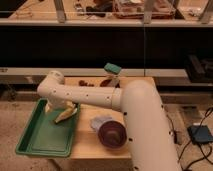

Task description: Place banana in plastic cup

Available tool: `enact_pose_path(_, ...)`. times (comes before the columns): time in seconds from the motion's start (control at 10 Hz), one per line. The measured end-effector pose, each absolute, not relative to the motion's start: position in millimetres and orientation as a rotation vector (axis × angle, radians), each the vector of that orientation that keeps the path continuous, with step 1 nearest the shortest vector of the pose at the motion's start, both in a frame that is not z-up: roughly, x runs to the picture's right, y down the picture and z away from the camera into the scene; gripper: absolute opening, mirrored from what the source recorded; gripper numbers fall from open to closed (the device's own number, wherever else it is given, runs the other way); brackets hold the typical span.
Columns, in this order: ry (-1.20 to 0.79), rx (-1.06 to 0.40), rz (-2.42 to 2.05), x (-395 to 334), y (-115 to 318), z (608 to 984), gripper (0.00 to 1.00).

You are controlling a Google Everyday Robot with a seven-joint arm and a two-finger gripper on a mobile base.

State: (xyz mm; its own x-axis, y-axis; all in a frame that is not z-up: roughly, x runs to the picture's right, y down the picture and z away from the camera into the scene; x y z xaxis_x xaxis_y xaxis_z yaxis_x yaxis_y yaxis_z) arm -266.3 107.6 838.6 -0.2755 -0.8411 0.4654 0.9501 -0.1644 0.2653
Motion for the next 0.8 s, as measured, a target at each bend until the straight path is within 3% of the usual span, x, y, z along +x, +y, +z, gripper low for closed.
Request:
enact_pose_path(0.5,-0.590,-0.224,-1.801,-259.0,126.6,881.7,0.79)
enact_pose_path(0.8,-0.616,-0.260,-1.829,-259.5,147.4,903.9,0.55)
